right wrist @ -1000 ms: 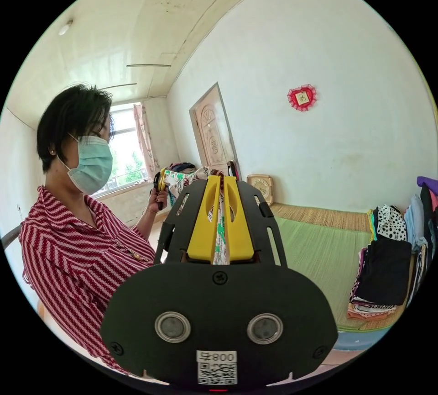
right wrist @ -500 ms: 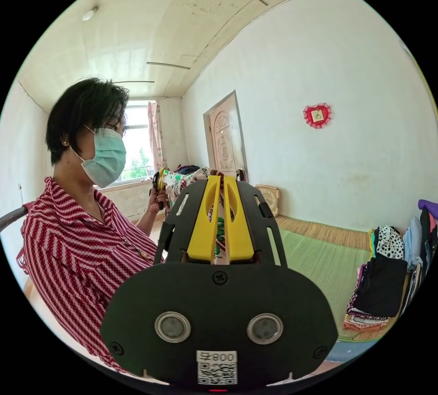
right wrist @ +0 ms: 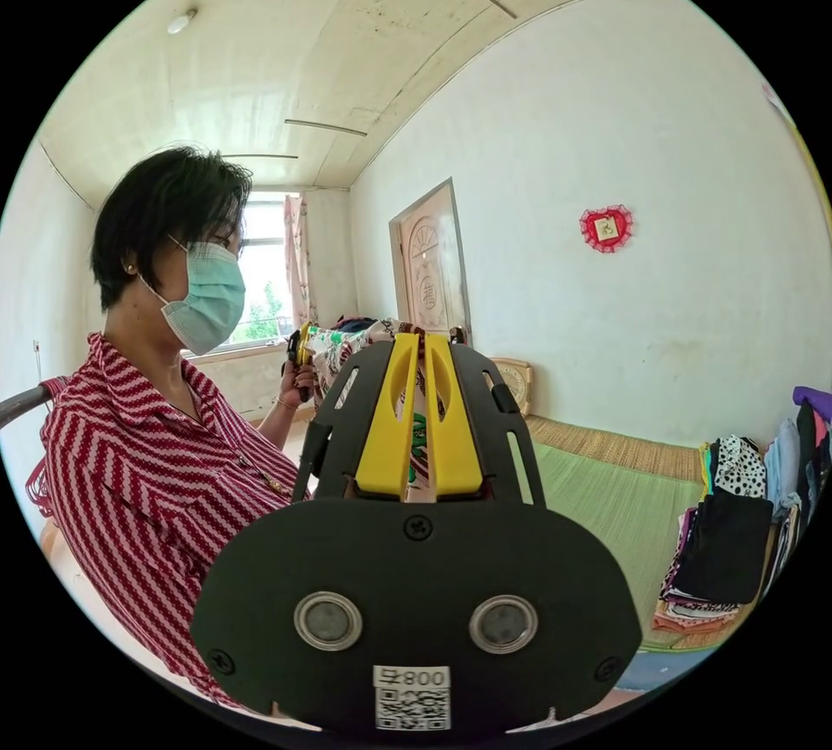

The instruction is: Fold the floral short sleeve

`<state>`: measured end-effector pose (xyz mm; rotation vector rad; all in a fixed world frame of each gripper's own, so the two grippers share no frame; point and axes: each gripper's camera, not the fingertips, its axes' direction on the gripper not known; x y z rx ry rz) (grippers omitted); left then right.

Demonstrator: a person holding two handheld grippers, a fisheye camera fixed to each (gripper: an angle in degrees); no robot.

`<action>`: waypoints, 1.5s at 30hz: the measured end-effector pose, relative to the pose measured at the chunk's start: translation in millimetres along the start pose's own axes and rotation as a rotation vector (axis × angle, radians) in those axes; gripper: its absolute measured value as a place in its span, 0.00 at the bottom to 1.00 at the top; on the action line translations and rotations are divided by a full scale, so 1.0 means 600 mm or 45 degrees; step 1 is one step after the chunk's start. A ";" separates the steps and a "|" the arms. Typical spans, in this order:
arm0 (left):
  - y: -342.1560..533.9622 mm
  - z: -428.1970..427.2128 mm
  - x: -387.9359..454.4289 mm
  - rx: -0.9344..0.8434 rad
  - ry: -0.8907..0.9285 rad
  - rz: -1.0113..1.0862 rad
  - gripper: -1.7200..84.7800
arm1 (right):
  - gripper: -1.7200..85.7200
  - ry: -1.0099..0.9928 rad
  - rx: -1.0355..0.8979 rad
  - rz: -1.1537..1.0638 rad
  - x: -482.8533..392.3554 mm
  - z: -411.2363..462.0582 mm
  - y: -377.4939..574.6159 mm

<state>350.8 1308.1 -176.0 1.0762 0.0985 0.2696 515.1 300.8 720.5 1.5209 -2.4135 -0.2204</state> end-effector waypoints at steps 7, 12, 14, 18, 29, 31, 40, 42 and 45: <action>0.009 0.002 -0.033 0.012 -0.005 -0.023 0.03 | 0.03 0.000 -0.014 0.019 -0.007 0.050 -0.001; 0.004 0.022 -0.065 0.008 -0.023 -0.016 0.03 | 0.03 0.006 -0.025 0.023 -0.010 0.093 -0.006; 0.000 0.031 -0.079 0.006 -0.030 -0.015 0.03 | 0.03 0.013 -0.034 0.029 -0.009 0.121 -0.008; -0.009 0.059 -0.118 0.001 -0.052 -0.025 0.03 | 0.03 0.016 -0.045 0.045 -0.002 0.167 -0.011; -0.058 0.176 -0.279 -0.035 -0.135 -0.081 0.03 | 0.03 0.046 -0.095 0.109 0.058 0.362 -0.025; -0.069 0.202 -0.317 -0.050 -0.167 -0.095 0.03 | 0.03 0.058 -0.106 0.119 0.077 0.401 -0.028; -0.110 0.349 -0.611 -0.234 -0.584 -0.215 0.03 | 0.03 0.225 -0.307 0.244 0.291 0.701 -0.029; -0.103 0.385 -0.728 -0.300 -0.733 -0.314 0.03 | 0.03 0.213 -0.373 0.326 0.368 0.785 -0.014; -0.071 0.414 -0.889 -0.327 -0.863 -0.533 0.03 | 0.03 0.242 -0.526 0.477 0.503 0.942 0.030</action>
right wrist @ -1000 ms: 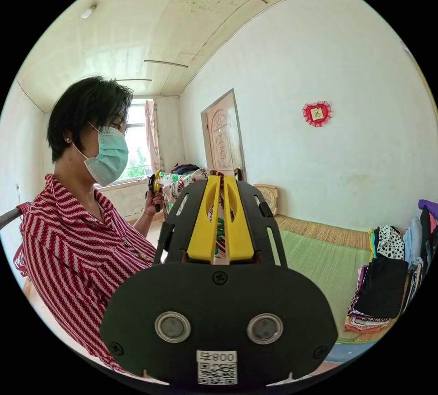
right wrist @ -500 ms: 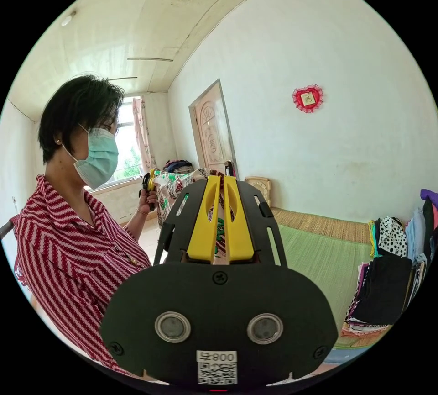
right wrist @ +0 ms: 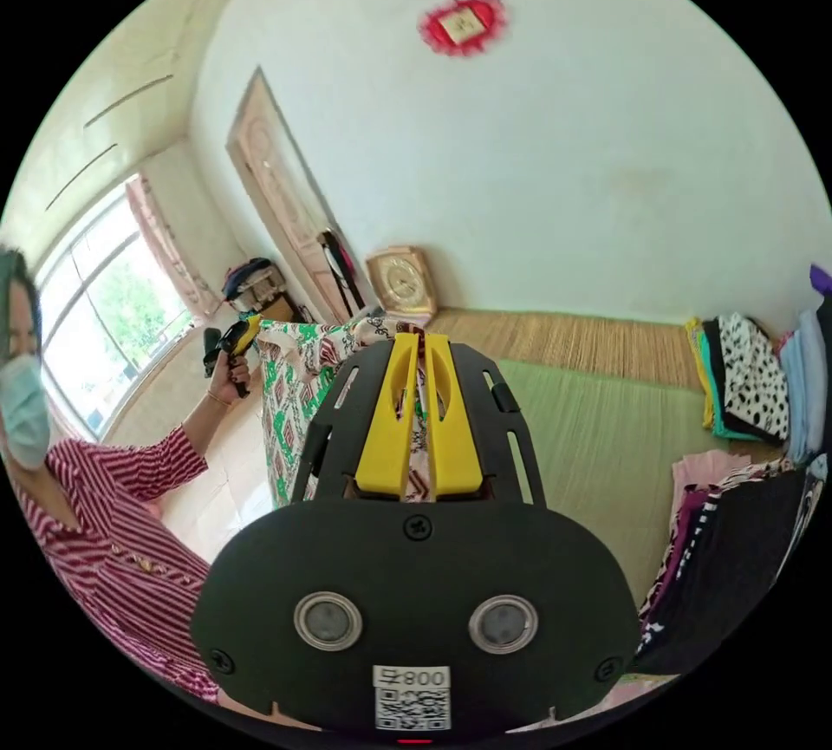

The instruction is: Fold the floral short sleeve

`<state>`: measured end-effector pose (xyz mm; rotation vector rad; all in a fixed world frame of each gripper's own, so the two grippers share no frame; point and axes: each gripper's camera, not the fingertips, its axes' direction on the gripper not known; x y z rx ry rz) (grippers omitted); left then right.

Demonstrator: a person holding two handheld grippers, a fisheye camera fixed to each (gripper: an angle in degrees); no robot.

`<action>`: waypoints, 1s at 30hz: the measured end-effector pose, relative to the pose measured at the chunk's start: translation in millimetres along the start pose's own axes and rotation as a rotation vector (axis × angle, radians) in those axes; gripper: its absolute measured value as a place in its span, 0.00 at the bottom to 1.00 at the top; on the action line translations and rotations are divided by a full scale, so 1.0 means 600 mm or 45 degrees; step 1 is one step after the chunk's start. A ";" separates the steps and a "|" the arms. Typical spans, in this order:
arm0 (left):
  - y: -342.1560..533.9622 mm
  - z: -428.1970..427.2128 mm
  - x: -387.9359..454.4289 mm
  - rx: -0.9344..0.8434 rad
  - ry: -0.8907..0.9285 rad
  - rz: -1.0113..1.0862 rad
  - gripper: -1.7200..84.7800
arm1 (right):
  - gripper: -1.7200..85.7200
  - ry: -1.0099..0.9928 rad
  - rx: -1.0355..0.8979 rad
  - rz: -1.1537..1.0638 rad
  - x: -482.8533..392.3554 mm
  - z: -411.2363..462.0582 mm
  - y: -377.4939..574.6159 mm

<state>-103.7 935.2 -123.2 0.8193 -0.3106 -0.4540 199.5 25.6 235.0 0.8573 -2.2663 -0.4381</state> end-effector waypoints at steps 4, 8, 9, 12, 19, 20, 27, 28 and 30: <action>-0.024 0.133 -0.117 -0.120 -0.160 -0.205 0.04 | 0.03 -0.051 -0.227 0.269 0.144 0.256 -0.040; 0.003 0.231 -0.220 -0.269 -0.282 -0.407 0.06 | 0.03 -0.013 -0.492 0.512 0.260 0.485 -0.001; 0.018 0.244 -0.238 -0.290 -0.269 -0.445 0.07 | 0.03 0.006 -0.523 0.536 0.271 0.510 0.008; 0.059 0.255 -0.260 -0.382 -0.271 -0.505 0.08 | 0.04 0.010 -0.589 0.638 0.318 0.601 0.050; 0.173 0.196 -0.217 -0.391 -0.233 -0.696 0.10 | 0.07 -0.076 -0.540 0.699 0.308 0.632 0.140; 0.191 0.183 -0.199 -0.386 -0.230 -0.725 0.10 | 0.07 -0.111 -0.524 0.693 0.289 0.617 0.162; 0.276 0.151 -0.112 -0.503 -0.217 -0.857 0.14 | 0.10 -0.221 -0.566 0.717 0.131 0.505 0.355; 0.280 0.152 -0.108 -0.513 -0.219 -0.861 0.15 | 0.10 -0.236 -0.569 0.743 0.105 0.483 0.394; 0.292 0.159 -0.096 -0.527 -0.211 -0.855 0.16 | 0.10 -0.239 -0.564 0.787 0.069 0.449 0.451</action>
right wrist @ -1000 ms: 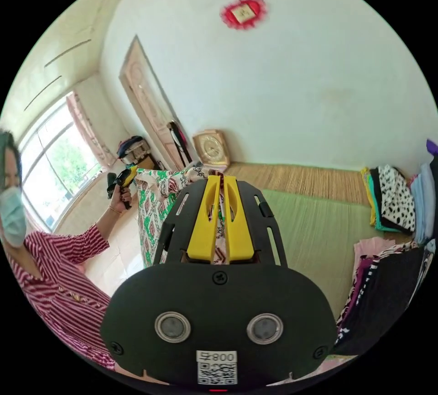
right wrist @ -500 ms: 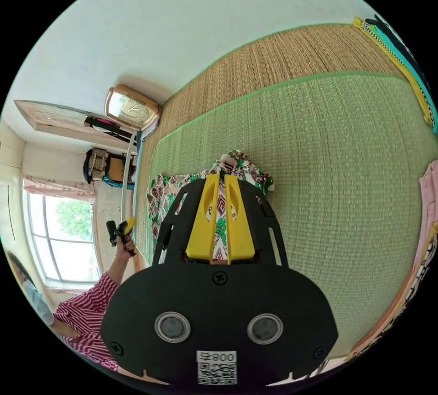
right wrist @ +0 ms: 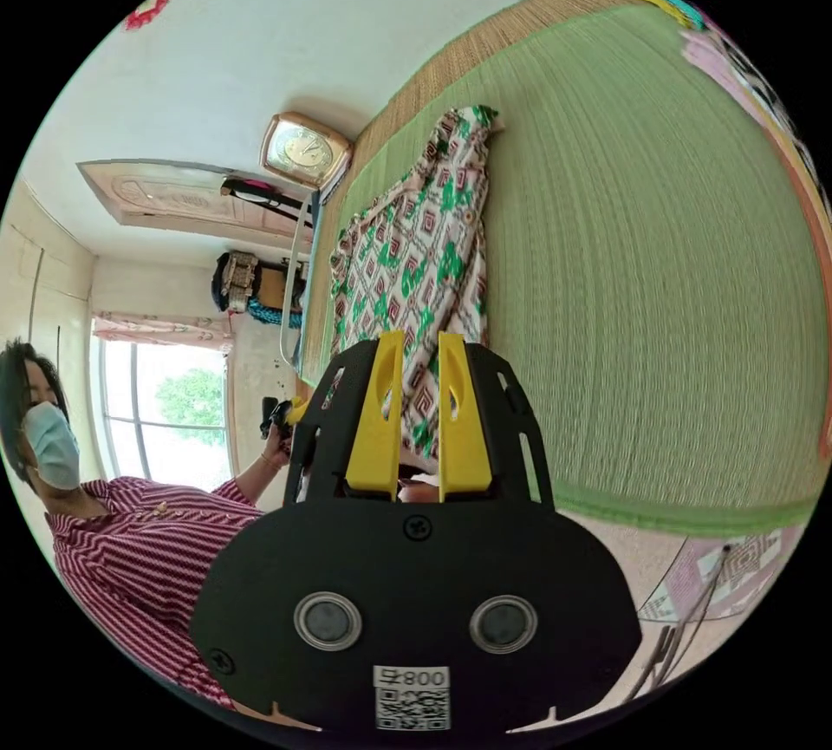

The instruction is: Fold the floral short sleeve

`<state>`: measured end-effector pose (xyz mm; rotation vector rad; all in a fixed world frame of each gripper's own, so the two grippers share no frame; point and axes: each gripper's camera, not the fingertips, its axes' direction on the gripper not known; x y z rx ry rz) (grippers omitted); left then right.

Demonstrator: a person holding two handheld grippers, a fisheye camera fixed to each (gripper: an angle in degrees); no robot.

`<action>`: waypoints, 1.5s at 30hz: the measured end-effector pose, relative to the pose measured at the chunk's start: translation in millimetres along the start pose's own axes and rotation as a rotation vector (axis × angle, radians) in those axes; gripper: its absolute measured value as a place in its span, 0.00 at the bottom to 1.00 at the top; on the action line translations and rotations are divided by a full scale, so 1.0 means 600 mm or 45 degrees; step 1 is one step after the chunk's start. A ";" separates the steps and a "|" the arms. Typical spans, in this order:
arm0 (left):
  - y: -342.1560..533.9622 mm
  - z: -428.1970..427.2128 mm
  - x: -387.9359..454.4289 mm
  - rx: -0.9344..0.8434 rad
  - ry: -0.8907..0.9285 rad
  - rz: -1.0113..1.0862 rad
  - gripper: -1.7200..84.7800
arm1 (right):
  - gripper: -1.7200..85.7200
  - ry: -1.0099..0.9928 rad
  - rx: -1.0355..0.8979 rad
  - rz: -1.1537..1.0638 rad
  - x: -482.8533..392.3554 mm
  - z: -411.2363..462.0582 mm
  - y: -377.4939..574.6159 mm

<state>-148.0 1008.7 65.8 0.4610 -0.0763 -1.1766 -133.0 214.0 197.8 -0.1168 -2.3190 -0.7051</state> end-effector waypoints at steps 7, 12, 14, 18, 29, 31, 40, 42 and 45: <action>0.000 0.058 0.009 -0.101 0.108 0.025 0.16 | 0.12 0.070 -0.066 0.145 0.019 0.046 0.207; 0.002 0.081 0.031 -0.131 0.126 0.069 0.13 | 0.12 0.032 -0.097 0.175 0.030 0.101 0.259; 0.002 0.084 0.035 -0.129 0.120 0.073 0.11 | 0.12 0.065 -0.132 0.196 0.040 0.135 0.266; 0.003 0.087 0.047 -0.132 0.142 0.084 0.08 | 0.11 0.018 -0.149 0.241 0.056 0.170 0.279; 0.041 0.011 0.071 0.003 0.228 0.154 0.07 | 0.03 -0.139 -0.104 0.137 0.041 0.137 0.345; 0.050 0.006 0.054 0.012 0.202 0.115 0.07 | 0.03 -0.159 -0.086 0.143 0.046 0.118 0.362; 0.093 0.020 -0.030 -0.076 0.125 -0.057 0.09 | 0.02 -0.188 -0.054 0.217 0.099 0.083 0.438; 0.103 0.014 -0.037 -0.067 0.154 -0.060 0.07 | 0.03 -0.204 -0.044 0.223 0.104 0.079 0.452; 0.112 -0.004 -0.035 -0.030 0.210 -0.038 0.06 | 0.03 -0.225 -0.036 0.215 0.107 0.069 0.470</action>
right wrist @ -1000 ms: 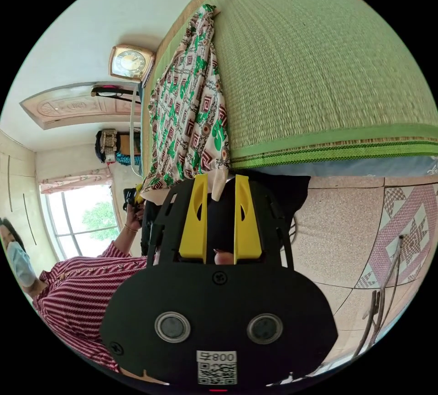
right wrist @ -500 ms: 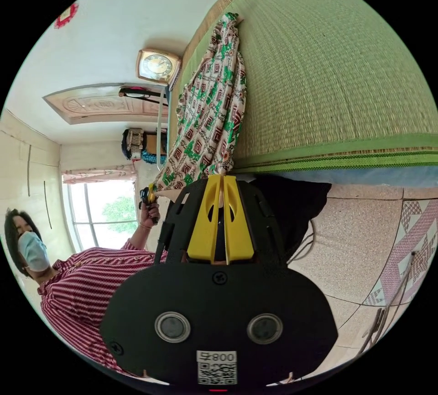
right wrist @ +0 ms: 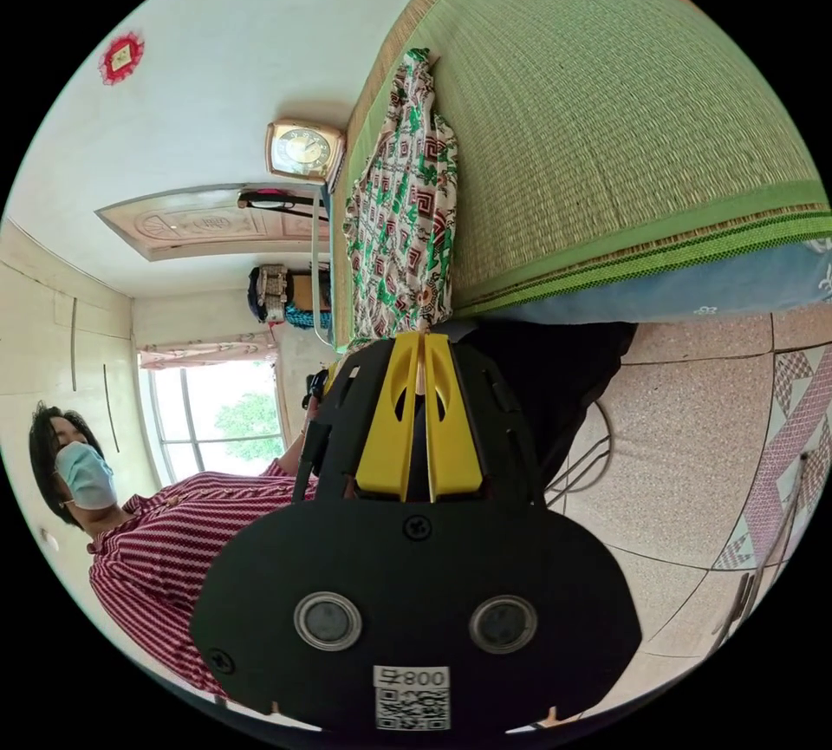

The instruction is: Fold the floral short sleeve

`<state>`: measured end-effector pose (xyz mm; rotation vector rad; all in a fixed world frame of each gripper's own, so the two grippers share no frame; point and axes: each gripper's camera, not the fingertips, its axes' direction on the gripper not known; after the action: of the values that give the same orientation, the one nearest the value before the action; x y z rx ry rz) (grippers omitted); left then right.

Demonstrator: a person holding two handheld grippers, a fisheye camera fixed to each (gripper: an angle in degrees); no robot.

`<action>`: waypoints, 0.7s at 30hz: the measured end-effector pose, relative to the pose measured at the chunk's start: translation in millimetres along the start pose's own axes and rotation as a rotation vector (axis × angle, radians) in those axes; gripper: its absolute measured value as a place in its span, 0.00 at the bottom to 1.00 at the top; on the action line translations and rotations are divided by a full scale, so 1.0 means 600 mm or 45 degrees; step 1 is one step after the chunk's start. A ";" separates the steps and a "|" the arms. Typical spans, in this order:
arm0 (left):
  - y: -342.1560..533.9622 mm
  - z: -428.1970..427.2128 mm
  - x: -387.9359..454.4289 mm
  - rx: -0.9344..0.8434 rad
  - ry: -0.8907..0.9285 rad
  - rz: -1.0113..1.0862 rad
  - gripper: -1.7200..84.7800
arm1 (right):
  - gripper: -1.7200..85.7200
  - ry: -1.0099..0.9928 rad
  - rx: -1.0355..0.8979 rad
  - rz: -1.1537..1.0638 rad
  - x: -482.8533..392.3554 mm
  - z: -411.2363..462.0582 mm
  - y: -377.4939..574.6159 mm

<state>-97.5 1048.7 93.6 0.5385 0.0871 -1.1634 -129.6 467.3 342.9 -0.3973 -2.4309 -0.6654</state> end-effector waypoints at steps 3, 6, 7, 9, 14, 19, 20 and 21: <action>-0.003 -0.019 0.017 0.027 0.047 0.057 0.05 | 0.03 -0.046 0.028 -0.029 -0.006 -0.020 0.009; -0.033 -0.032 0.031 0.043 0.051 0.094 0.05 | 0.02 -0.094 0.059 -0.056 -0.017 -0.043 -0.006; -0.043 -0.035 0.034 0.047 0.051 0.100 0.05 | 0.02 -0.102 0.071 -0.068 -0.023 -0.053 -0.023; -0.102 -0.040 0.057 0.056 0.014 0.143 0.05 | 0.02 -0.107 0.097 -0.095 -0.041 -0.070 -0.059; -0.270 -0.055 0.185 0.150 -0.019 0.329 0.05 | 0.02 -0.075 0.185 -0.305 -0.199 -0.154 -0.244; -0.393 -0.088 0.423 0.285 -0.020 0.691 0.05 | 0.02 -0.091 0.356 -0.597 -0.456 -0.272 -0.378; -0.406 -0.100 0.482 0.319 -0.033 0.782 0.05 | 0.02 -0.089 0.391 -0.676 -0.523 -0.302 -0.394; -0.411 -0.115 0.535 0.352 -0.040 0.871 0.05 | 0.02 -0.083 0.406 -0.716 -0.556 -0.316 -0.399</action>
<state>-171.6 736.7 -163.0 0.7211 -0.2729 -0.5130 119.6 123.3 187.2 0.4137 -2.6645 -0.4729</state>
